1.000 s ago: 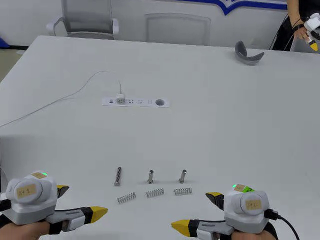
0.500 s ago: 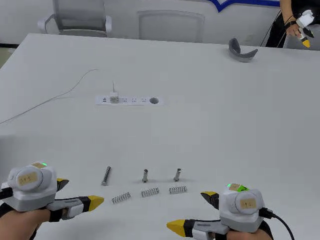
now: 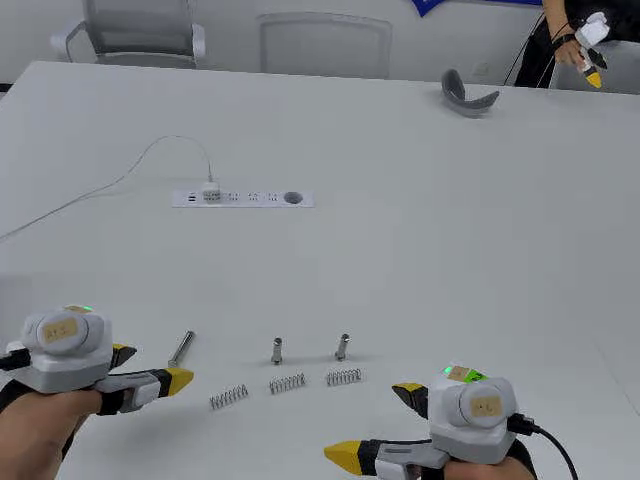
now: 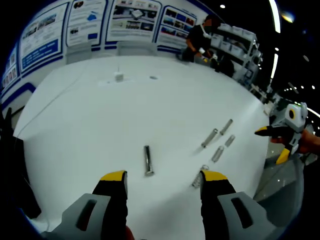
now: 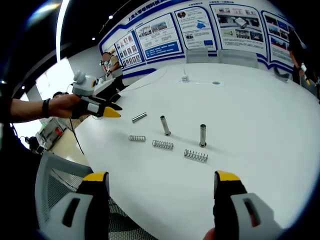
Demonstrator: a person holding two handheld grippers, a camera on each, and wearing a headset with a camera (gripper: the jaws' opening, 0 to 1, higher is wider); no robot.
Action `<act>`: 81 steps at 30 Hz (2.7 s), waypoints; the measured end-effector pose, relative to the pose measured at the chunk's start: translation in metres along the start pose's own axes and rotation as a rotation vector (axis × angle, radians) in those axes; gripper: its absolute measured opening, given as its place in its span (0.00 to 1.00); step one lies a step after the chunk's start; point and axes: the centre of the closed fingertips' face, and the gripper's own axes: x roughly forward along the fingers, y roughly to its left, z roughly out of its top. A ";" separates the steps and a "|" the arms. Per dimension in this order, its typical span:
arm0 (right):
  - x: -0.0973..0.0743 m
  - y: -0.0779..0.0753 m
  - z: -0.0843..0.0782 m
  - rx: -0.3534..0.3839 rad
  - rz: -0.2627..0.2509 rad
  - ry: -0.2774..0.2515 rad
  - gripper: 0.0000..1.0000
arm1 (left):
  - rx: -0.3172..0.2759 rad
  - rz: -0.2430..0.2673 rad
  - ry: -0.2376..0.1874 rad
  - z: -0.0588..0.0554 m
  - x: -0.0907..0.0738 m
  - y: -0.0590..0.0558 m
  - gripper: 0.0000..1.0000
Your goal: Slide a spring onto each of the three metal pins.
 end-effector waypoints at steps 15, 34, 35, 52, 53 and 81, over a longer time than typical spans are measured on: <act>-0.003 -0.007 -0.010 0.030 -0.012 0.015 0.87 | -0.073 0.047 0.015 0.010 0.044 0.034 0.40; -0.003 -0.015 -0.010 0.048 -0.023 0.019 0.87 | -0.048 0.061 0.053 0.015 0.068 0.047 0.32; -0.003 -0.015 -0.010 0.049 -0.022 0.020 0.87 | -0.044 0.062 0.053 0.016 0.069 0.047 0.32; -0.003 -0.019 -0.012 0.055 -0.026 0.026 0.87 | 0.139 0.097 0.173 0.013 0.076 0.054 0.19; -0.002 -0.019 -0.012 0.056 -0.025 0.025 0.87 | 0.149 0.099 0.177 0.013 0.076 0.054 0.20; 0.000 -0.015 -0.006 0.058 -0.016 0.010 0.87 | 0.208 0.135 0.170 0.010 0.070 0.047 0.07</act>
